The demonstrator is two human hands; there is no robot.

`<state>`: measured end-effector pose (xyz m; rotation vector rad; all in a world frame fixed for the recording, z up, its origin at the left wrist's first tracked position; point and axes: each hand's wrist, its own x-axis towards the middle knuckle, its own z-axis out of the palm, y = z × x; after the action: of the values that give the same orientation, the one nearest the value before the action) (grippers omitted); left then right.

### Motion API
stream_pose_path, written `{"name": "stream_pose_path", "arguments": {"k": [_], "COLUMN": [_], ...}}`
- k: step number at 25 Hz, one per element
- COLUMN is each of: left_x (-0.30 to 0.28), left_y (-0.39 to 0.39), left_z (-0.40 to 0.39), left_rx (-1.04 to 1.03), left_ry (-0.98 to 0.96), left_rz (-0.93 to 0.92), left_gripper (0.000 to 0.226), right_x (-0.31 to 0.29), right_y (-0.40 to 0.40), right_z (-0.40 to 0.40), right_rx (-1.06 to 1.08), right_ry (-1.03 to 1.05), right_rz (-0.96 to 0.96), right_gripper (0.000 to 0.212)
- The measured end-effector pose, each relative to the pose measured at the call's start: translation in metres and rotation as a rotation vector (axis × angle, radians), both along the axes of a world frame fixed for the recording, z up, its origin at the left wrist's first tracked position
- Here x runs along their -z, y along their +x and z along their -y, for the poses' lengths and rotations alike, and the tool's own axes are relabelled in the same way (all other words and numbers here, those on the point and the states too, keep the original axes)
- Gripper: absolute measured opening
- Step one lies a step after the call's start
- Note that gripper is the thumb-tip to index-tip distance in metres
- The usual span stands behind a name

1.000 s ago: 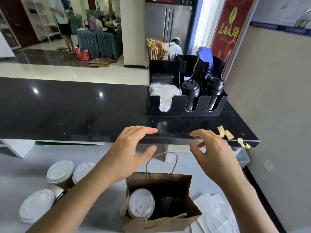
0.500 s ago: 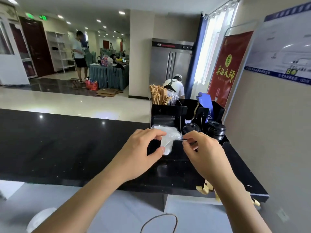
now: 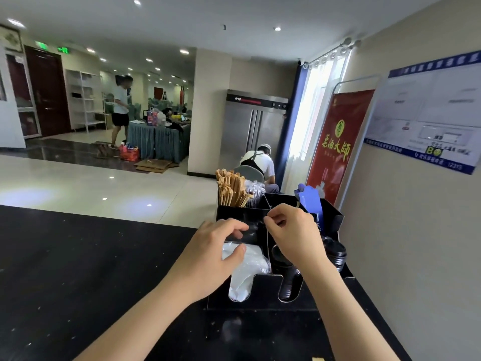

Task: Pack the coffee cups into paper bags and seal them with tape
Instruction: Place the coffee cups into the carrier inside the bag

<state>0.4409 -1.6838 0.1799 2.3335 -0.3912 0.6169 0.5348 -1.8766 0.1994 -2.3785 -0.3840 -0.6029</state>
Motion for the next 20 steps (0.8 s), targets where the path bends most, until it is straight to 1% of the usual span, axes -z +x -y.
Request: {"name": "stream_pose_path", "arguments": {"k": [4, 9, 11, 13, 15, 18, 20], "left_x": [0.009, 0.013, 0.013, 0.013, 0.013, 0.013, 0.015], "left_y": [0.019, 0.031, 0.036, 0.039, 0.040, 0.040, 0.041], "left_z": [-0.002, -0.009, -0.012, -0.014, -0.017, -0.021, -0.023], "left_rx": [-0.003, -0.002, -0.001, -0.004, -0.008, -0.011, -0.014], "left_ry": [-0.010, -0.003, -0.011, -0.020, -0.026, -0.022, -0.022], "left_rz": [-0.013, -0.032, -0.029, -0.020, -0.016, -0.011, -0.010], "left_gripper": [0.033, 0.033, 0.033, 0.032, 0.032, 0.033, 0.033], "right_x": [-0.007, -0.015, -0.015, -0.012, -0.012, -0.015, -0.016], "right_y": [0.048, 0.097, 0.111, 0.120, 0.124, 0.131, 0.132], "right_z": [-0.010, -0.026, -0.036, -0.045, -0.051, -0.053, -0.055], "right_rx": [0.044, 0.111, 0.130, 0.126, 0.107, 0.025, -0.013], "right_ry": [-0.027, -0.164, -0.235, -0.260, -0.239, -0.084, -0.035], "right_rz": [0.004, 0.037, 0.021, -0.026, -0.076, -0.176, -0.216], "right_gripper": [0.012, 0.013, 0.021, 0.031, 0.033, 0.023, 0.017]}}
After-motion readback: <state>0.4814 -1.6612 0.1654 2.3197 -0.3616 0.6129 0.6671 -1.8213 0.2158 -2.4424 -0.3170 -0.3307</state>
